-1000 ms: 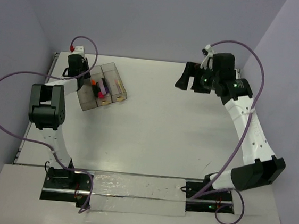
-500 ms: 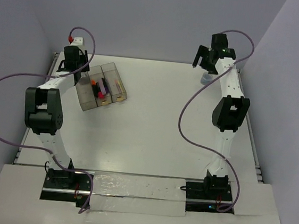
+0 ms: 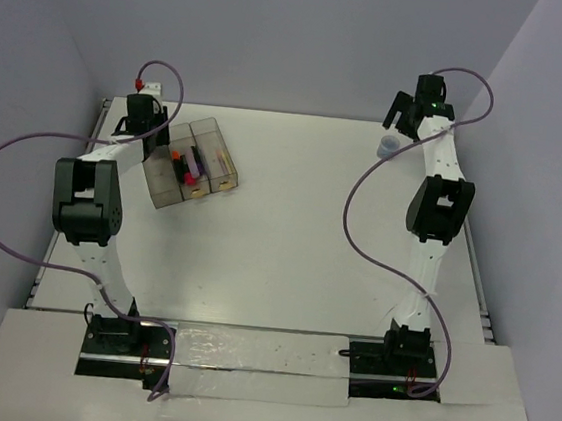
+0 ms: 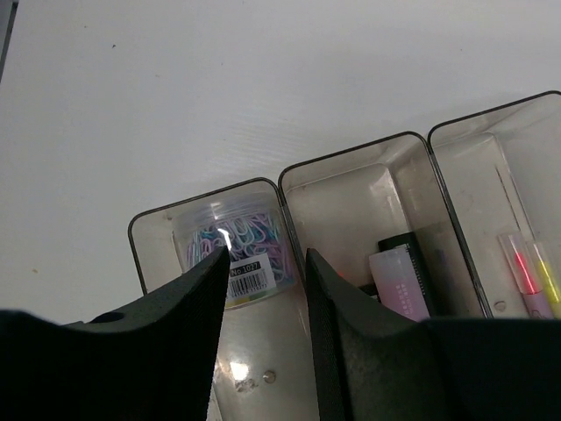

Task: Sort the stationery into containers
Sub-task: Pick up the stationery from the center of the board.

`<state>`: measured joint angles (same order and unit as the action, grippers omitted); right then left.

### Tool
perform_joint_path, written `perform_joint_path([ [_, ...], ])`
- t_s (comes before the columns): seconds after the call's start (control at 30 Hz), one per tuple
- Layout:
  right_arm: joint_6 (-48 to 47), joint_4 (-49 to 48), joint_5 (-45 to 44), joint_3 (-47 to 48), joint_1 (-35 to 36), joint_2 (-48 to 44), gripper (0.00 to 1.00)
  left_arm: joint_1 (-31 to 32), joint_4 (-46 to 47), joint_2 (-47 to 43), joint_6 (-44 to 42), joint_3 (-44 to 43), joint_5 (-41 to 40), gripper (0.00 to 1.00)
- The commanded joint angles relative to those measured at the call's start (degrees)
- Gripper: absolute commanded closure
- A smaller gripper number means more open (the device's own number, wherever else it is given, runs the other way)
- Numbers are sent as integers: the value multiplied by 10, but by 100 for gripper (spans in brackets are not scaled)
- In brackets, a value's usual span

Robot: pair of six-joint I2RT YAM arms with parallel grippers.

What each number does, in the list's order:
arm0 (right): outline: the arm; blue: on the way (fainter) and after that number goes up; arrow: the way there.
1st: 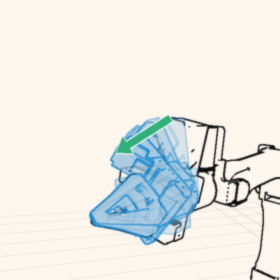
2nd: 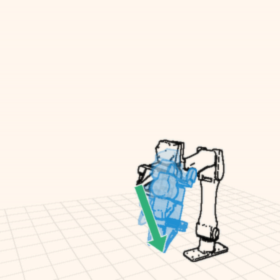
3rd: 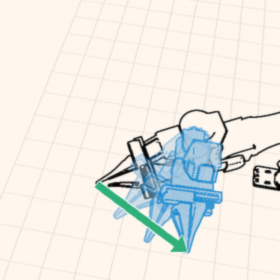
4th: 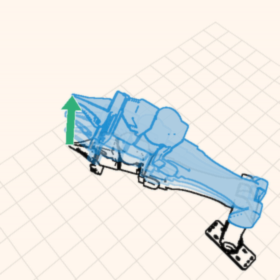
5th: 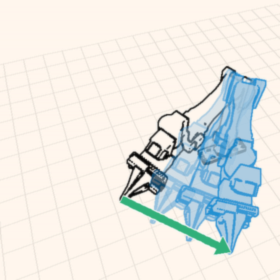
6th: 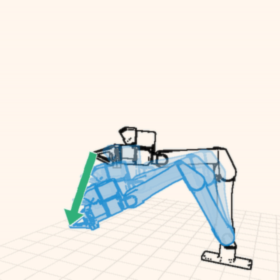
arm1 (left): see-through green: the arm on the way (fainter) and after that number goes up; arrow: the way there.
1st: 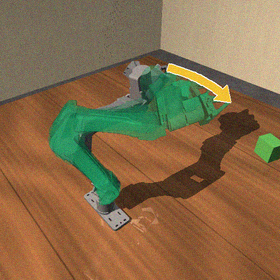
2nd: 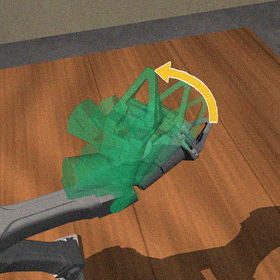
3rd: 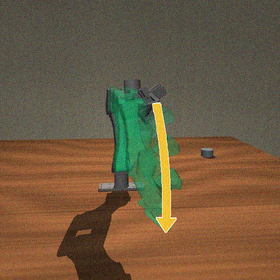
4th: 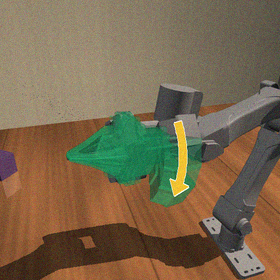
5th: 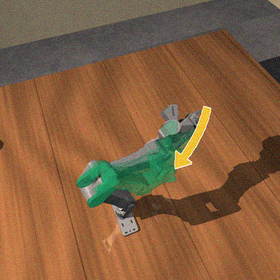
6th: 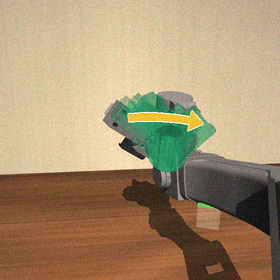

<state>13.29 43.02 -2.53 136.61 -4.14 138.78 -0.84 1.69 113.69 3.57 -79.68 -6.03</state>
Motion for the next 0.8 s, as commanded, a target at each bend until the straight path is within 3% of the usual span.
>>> perform_joint_path([
  [0.0,-14,-37,62,33,7,70,4,-2,2,-6,-18,-22,-21,53],
  [0.07,-19,-42,60,45,13,83,4,-2,2,-4,-22,-22,-24,53],
  [0.33,-31,-60,-88,52,23,112,5,-8,-15,7,1,-37,-9,53],
  [0.5,-53,-57,-82,72,31,128,11,-9,-39,25,7,-64,1,53],
  [0.6,-59,-80,-75,44,34,111,22,-9,-42,27,8,-65,3,54],
  [0.67,-67,-92,-67,24,35,100,39,-9,-42,25,7,-63,4,54],
  [0.7,-70,-91,-64,23,36,97,50,-9,-42,23,7,-62,6,54],
  [0.73,-74,-91,-60,22,38,92,70,-9,-42,19,5,-58,8,54],
  [0.77,-77,-91,-58,20,38,85,83,-9,-41,17,4,-58,9,54],
])
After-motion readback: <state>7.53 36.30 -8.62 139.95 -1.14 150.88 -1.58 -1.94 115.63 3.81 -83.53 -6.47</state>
